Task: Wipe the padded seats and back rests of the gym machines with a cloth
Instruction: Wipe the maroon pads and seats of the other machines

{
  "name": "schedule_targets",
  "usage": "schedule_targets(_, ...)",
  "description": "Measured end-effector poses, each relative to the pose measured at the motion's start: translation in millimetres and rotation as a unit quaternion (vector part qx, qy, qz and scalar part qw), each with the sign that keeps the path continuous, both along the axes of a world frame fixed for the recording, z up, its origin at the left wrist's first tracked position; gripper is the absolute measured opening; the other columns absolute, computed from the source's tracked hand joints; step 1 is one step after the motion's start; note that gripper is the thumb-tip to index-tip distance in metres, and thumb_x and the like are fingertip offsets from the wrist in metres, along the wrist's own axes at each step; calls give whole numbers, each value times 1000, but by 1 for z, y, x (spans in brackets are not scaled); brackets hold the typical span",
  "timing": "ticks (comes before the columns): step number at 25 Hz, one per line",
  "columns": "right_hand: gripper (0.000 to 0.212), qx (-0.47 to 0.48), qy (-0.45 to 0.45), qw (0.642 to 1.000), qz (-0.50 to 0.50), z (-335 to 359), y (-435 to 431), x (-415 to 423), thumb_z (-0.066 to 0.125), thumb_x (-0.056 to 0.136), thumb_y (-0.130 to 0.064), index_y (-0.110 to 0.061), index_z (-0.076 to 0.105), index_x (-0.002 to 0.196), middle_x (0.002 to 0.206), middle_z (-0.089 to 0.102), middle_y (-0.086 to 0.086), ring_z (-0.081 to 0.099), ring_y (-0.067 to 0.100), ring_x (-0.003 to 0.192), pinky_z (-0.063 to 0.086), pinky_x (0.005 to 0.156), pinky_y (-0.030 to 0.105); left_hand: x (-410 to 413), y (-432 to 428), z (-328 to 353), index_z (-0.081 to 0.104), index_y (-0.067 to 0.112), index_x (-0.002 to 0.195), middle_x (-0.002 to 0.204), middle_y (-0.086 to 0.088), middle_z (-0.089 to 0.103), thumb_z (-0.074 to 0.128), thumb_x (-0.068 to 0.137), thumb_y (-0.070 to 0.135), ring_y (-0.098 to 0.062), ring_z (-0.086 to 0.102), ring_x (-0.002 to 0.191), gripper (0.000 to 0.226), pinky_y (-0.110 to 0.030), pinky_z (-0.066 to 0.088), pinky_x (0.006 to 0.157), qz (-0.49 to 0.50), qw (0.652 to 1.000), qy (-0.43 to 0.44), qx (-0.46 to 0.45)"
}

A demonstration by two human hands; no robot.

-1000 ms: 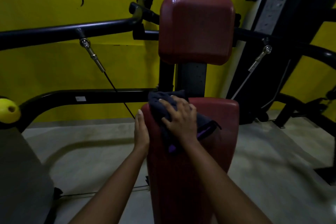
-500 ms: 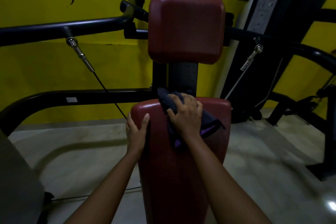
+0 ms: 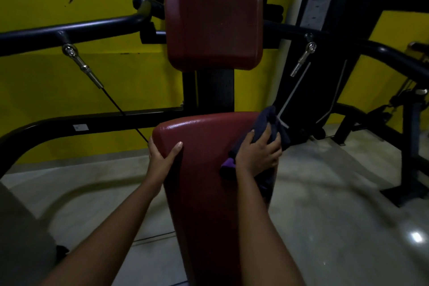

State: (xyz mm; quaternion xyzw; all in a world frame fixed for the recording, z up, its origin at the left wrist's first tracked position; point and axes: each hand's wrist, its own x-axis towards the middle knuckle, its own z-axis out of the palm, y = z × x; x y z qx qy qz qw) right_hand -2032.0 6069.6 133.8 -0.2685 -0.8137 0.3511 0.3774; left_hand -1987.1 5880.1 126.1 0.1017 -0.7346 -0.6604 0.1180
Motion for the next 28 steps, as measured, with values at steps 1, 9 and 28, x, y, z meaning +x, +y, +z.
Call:
schedule_targets(1, 47, -17, 0, 1000, -11, -5, -14, 5, 42, 86, -42, -23, 54, 128, 133, 51, 17, 49, 42, 113, 40, 86, 53, 0, -1, -1, 7, 33, 148, 150, -3, 30, 66, 80, 46, -20, 38, 133, 91, -47, 36, 110, -6, 1000, 7, 11)
schedule_targets(9, 62, 232, 17, 956, 177, -68, -125, 80, 44, 78, -47, -41, 32, 138, 146, 30, 7, 34, 26, 126, 28, 95, 45, 9, 0, -30, 8, 28, 149, 155, -1, 22, 30, 101, 32, -17, 30, 140, 53, -36, 29, 114, -5, 994, 57, 89)
schedule_targets(28, 56, 117, 19, 992, 49, -49, -4, 37, 42, 76, -35, -35, 45, 133, 138, 48, 9, 40, 30, 116, 43, 83, 50, 32, 8, -63, 15, 26, 148, 142, 3, 42, 70, 73, 36, -12, 46, 126, 93, -31, 40, 104, -14, 1000, -13, -3)
